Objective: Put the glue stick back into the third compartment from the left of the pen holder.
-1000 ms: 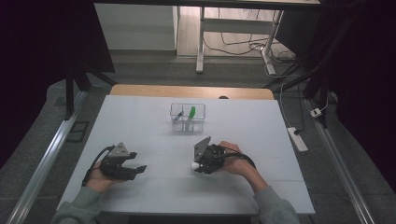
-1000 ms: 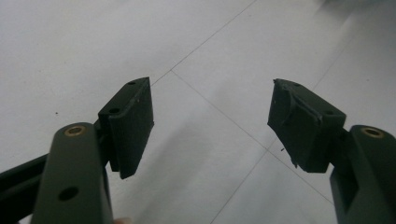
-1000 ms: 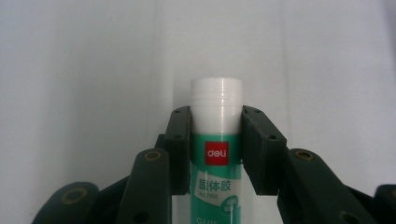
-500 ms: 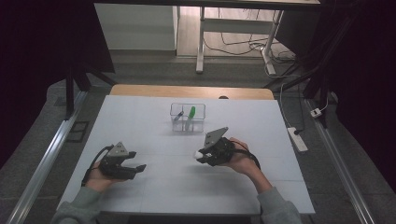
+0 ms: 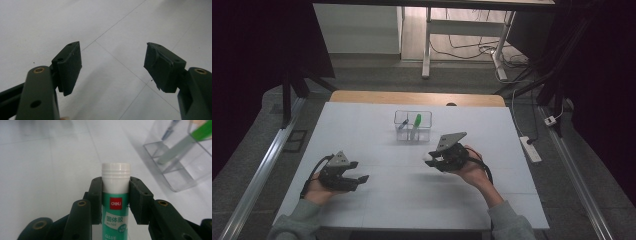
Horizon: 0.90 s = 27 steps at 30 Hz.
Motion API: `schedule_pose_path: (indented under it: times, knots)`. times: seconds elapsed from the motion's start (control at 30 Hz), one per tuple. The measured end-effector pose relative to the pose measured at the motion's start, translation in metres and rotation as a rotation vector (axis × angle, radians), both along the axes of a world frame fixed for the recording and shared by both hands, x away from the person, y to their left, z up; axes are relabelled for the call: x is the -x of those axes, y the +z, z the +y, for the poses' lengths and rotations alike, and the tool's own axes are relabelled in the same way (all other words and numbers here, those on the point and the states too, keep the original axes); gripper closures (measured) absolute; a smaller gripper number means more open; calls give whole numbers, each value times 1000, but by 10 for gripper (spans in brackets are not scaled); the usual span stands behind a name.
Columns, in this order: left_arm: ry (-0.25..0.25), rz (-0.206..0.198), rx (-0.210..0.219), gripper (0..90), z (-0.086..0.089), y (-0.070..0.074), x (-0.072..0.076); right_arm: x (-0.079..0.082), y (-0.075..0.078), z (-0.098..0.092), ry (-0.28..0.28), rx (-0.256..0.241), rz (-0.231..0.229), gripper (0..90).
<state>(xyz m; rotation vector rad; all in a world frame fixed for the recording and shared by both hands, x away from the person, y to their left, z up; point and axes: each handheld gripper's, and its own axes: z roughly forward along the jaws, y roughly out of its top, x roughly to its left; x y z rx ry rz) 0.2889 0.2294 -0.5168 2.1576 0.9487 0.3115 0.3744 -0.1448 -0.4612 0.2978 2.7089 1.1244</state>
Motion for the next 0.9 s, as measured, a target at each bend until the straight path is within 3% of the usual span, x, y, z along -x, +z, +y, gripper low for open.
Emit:
schedule_pose_path:
  times: [0.37,0.73,0.9]
  knots:
    - [2,-9,-5,291,-2,0,-2,-3,8,-15,-125,-63,-34,645]
    - [23,-19,-1,282,0,2,3,-7,23,-14,-224,-154,-83,645]
    - [21,-18,-2,282,0,2,1,-16,30,-9,-265,-193,-98,646]
